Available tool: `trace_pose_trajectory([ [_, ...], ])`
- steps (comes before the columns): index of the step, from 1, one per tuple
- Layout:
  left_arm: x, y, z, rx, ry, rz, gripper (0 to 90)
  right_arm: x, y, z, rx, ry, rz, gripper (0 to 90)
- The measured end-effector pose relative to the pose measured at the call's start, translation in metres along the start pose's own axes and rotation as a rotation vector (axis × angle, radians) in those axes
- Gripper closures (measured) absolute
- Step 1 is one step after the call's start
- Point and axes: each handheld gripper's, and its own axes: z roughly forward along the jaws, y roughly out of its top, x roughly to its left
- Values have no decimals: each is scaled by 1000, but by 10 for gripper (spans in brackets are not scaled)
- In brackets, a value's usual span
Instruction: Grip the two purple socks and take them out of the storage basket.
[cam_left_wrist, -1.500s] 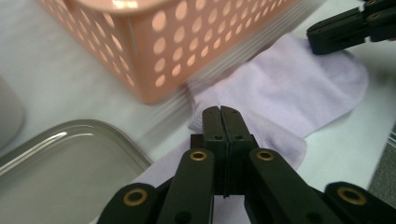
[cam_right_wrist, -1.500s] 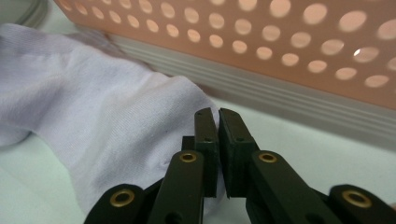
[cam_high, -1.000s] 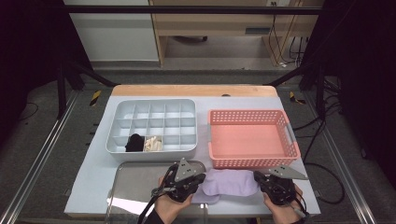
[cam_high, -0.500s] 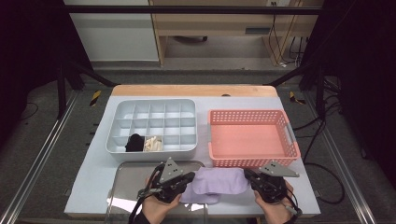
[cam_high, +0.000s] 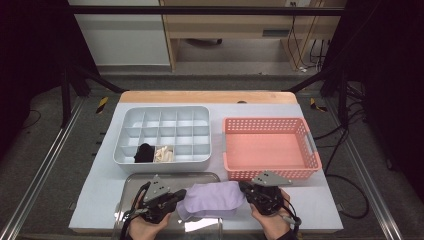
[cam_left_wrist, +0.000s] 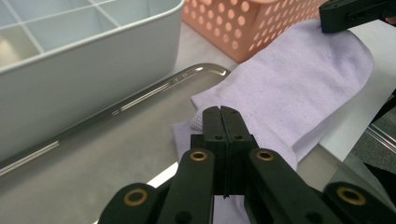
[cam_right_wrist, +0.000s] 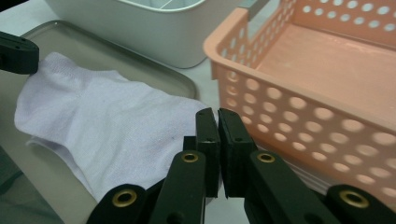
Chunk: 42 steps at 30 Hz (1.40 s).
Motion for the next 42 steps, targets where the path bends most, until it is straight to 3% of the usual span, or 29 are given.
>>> trace_pose_trajectory([
  [9, 12, -18, -7, 17, 7, -36, 894, 11, 1, 14, 27, 30, -12, 878],
  [17, 9, -27, 1, 61, -20, -45, 895, 8, -4, 18, 41, 27, 5, 878],
  [24, 8, -32, 7, 94, -15, -44, 892, 11, -9, 26, 82, 35, -7, 874],
  [25, 9, -33, 7, 93, -14, -46, 886, 11, -10, 27, 90, 36, -9, 873],
  [26, 9, -32, 8, 89, -10, -52, 803, 11, -11, 28, 97, 35, -9, 872],
  [31, 18, -28, 9, 48, 13, -77, 729, 11, -15, 32, 123, 35, -10, 867],
  [42, 17, -31, 23, 113, 15, -51, 730, 11, -21, 41, 160, 40, -5, 866],
])
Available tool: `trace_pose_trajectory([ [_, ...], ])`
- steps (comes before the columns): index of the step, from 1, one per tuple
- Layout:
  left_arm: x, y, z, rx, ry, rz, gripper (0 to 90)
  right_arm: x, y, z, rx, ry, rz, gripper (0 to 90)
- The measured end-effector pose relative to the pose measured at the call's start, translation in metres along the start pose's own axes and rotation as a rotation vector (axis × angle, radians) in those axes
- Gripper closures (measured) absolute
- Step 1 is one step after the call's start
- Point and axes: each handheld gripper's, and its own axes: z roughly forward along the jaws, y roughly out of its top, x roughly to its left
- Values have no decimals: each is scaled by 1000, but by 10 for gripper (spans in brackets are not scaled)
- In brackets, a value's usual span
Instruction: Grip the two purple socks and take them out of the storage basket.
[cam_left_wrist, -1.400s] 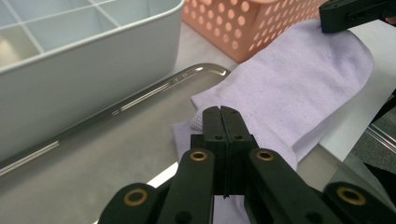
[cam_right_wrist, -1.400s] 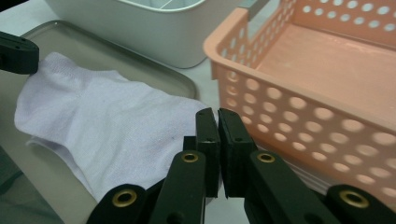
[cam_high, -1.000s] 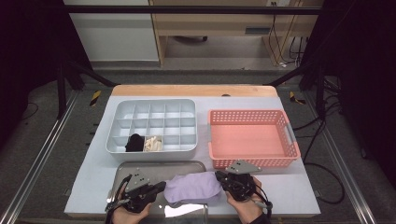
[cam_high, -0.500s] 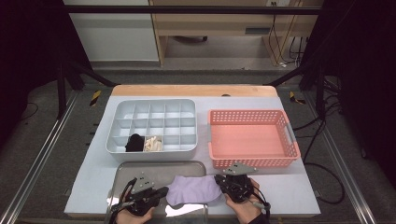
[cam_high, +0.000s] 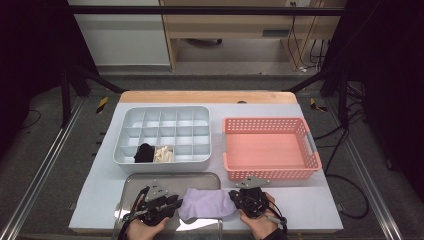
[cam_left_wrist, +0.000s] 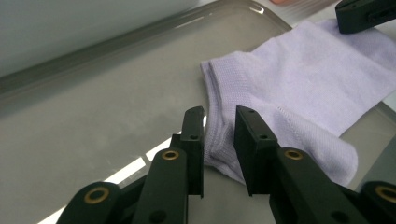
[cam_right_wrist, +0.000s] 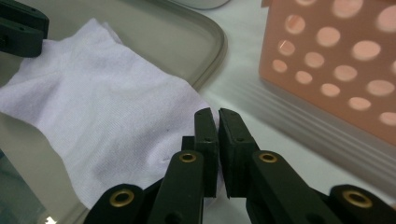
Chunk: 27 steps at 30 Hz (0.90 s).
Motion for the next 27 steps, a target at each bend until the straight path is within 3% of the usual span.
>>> trace_pose_trajectory([
  [7, -2, -2, 1, 8, 2, 14, 736, 1, -4, 2, 6, 6, 4, 838],
  [14, -1, -3, -1, -4, 9, 2, 677, -4, -5, -16, -65, 24, 35, 747],
  [23, -7, -8, -1, 5, 30, 49, 671, -1, -21, -8, 4, 57, 54, 725],
  [27, -10, -8, -1, 8, 25, 53, 678, 3, -25, -5, -6, 63, 64, 721],
])
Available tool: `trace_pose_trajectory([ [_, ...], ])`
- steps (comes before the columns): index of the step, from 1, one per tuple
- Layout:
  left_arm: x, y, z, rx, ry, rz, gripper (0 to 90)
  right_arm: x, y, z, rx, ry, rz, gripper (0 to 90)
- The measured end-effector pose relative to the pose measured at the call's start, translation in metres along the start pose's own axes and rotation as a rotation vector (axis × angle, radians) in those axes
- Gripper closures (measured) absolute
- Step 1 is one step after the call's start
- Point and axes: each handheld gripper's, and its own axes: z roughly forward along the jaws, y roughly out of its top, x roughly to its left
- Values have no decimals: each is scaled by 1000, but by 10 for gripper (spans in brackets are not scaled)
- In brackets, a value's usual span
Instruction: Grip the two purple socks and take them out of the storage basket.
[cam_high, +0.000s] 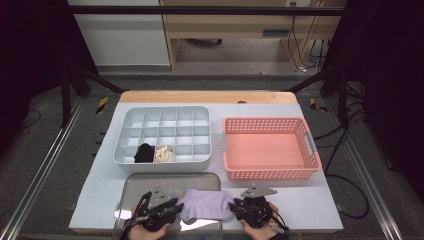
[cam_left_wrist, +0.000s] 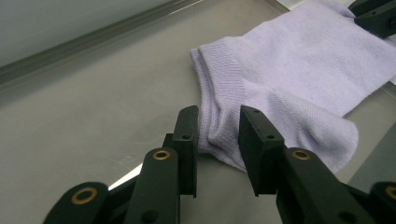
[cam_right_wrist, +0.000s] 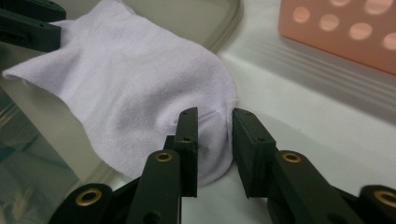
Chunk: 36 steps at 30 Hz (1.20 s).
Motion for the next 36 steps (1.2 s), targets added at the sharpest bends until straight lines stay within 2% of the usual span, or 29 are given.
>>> trace_pose_trajectory([
  [3, -2, 0, 1, 4, -4, -12, 707, 4, -1, 1, -6, -19, -14, 723],
  [5, -3, 1, 1, 12, -7, -14, 747, 7, -1, 2, -2, -33, -13, 772],
  [6, -4, 1, 1, 13, -6, -14, 761, 7, 0, 2, 2, -25, -10, 809],
  [11, -4, 2, 1, 18, -7, -19, 798, 7, 3, 2, 17, -16, -11, 842],
  [12, -3, 2, 1, 17, -11, -27, 801, 7, 4, 2, 21, -21, -15, 844],
  [13, -2, 3, 1, 17, -15, -35, 805, 4, 8, 2, 12, -56, -27, 843],
  [18, 0, 7, 1, -15, 7, -43, 808, -5, 16, 3, -20, -79, -15, 838],
  [22, -1, 6, 4, -6, 19, -33, 801, -9, 18, 10, -7, -94, -18, 811],
  [26, 0, 5, 2, -27, 27, -29, 747, -10, 18, 8, -26, -87, -24, 743],
  [32, 6, 6, -12, -105, 15, -40, 690, -11, 21, -2, -83, -76, -22, 683],
  [36, 10, 8, -18, -133, 24, -51, 685, -14, 23, -9, -106, -81, -29, 656],
])
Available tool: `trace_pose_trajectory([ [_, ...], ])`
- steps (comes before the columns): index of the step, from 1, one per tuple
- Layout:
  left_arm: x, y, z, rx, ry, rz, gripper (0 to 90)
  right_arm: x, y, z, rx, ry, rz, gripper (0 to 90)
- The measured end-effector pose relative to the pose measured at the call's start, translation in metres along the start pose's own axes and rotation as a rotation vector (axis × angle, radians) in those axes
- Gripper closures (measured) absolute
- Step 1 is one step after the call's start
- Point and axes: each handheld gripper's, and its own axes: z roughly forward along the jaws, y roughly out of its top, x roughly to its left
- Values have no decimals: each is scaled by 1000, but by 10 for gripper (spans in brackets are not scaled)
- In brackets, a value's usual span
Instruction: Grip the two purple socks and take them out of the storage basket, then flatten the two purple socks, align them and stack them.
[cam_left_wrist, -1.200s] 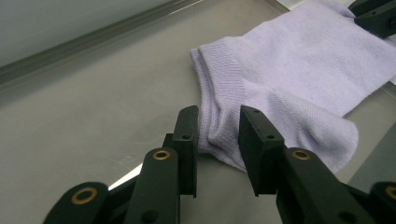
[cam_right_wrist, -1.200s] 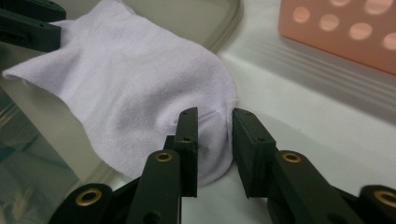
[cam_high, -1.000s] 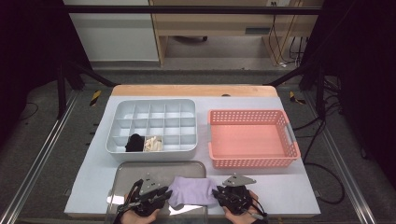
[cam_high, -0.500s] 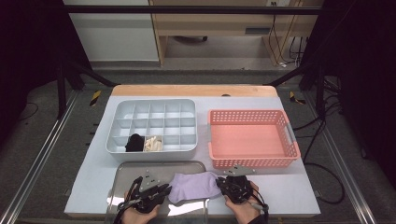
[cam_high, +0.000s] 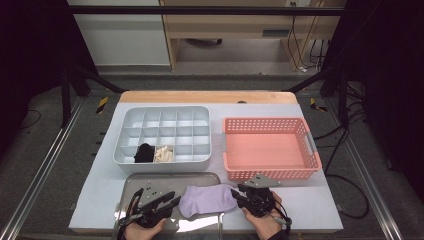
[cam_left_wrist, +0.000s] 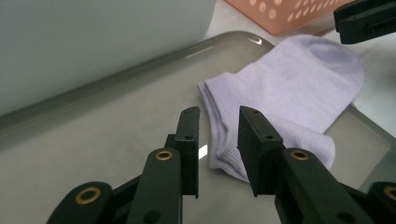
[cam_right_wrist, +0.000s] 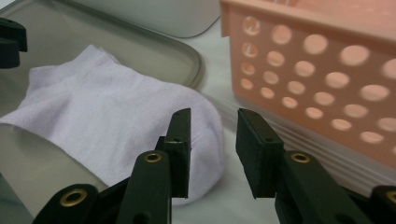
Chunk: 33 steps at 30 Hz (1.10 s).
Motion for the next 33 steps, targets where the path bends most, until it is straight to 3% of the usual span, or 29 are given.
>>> trace_pose_trajectory([
  [8, 1, 11, -3, -37, -17, -21, 715, -11, -2, -9, -7, -6, 12, 623],
  [14, -8, 23, 2, -44, -25, 23, 755, -14, -1, -12, -6, 1, -2, 604],
  [19, -16, 30, 12, -28, -47, 39, 834, -15, -2, -8, 5, 7, 0, 612],
  [25, -27, 35, 23, -17, -52, 54, 877, -18, -4, -9, 1, 11, 5, 625],
  [33, -38, 36, 44, 18, -88, 70, 894, -21, -7, -10, 2, 16, 26, 640],
])
